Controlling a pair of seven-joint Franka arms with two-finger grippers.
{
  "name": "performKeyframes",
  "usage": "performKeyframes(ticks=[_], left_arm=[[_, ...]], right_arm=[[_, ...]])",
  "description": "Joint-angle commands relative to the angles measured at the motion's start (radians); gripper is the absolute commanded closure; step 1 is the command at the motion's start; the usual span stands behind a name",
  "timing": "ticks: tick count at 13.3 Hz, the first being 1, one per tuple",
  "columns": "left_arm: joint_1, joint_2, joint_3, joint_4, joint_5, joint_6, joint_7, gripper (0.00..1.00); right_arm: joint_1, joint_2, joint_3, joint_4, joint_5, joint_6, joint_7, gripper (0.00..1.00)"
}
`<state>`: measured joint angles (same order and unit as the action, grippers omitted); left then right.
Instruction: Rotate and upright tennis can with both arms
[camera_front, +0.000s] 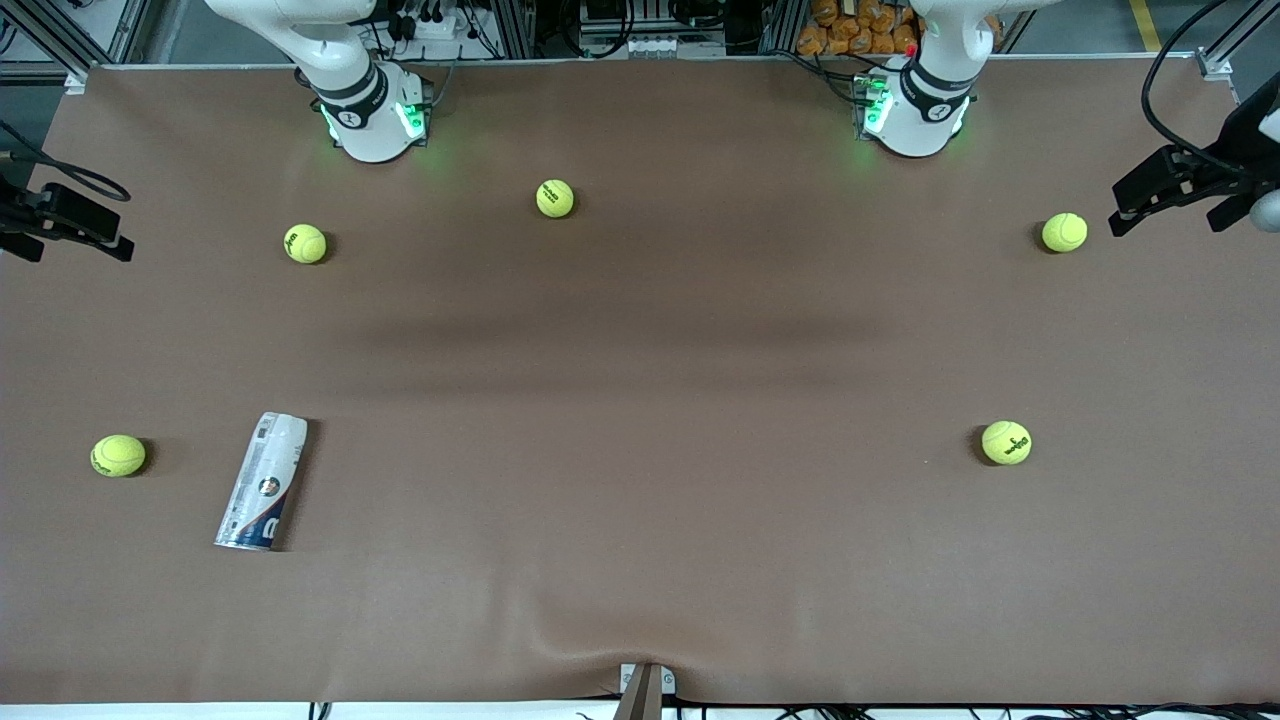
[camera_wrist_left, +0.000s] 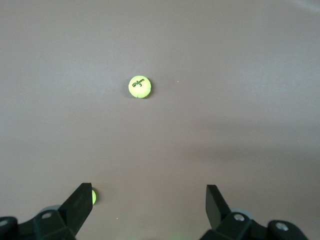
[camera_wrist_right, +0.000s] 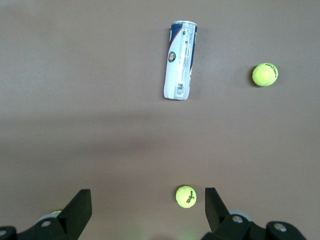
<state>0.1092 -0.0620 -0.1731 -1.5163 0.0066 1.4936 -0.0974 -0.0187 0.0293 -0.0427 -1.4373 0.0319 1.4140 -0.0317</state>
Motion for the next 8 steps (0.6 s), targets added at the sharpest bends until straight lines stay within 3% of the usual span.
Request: performKeyframes(ticks=[1, 8], left_arm=[[0.004, 0.001, 0.0, 0.019, 0.003, -0.024, 0.005, 0.0], [0.007, 0.01, 0.004, 0.016, 0.003, -0.029, 0.004, 0.0]], right_arm=[[-0.029, -0.034, 0.02, -0.034, -0.015, -0.012, 0.021, 0.0], [-0.037, -0.028, 0.018, -0.031, -0.015, -0.032, 0.059, 0.0]])
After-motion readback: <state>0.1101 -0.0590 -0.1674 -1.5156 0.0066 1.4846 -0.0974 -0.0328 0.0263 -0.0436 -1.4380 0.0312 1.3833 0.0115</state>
